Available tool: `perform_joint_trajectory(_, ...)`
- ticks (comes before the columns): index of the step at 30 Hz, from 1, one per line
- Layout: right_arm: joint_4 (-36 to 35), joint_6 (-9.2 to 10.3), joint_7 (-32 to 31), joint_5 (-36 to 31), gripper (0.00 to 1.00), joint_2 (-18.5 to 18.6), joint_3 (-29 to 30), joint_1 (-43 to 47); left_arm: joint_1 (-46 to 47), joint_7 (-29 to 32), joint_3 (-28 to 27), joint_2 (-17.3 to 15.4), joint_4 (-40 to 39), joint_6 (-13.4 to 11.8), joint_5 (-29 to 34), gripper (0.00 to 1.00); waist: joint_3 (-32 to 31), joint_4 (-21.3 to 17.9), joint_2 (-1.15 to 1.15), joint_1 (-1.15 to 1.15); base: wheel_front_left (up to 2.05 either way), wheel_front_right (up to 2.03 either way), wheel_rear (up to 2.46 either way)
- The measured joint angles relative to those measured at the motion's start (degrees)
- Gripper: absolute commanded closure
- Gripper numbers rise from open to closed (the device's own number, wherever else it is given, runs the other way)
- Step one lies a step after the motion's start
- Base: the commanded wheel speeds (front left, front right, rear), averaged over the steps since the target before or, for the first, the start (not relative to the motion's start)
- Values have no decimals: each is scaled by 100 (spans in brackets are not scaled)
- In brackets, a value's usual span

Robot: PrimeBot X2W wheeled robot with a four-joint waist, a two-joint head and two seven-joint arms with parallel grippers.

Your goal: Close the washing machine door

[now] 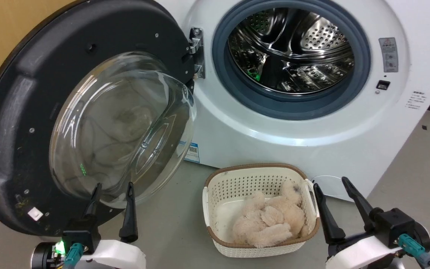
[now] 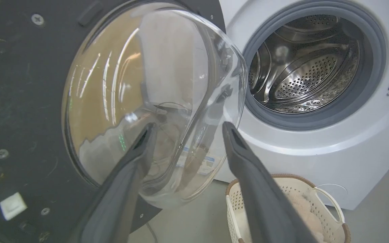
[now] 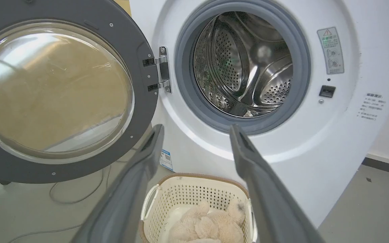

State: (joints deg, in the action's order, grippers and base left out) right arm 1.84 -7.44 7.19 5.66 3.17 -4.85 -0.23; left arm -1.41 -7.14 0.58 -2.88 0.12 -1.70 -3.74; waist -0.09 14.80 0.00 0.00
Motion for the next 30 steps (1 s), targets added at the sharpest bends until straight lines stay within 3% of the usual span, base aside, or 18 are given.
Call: perform_joint_trajectory(30,488,0,356,560,0,225,-815,-330,-350,-355,-223,1,-419,-287,-253,0,167,834,0,0,0,0,0)
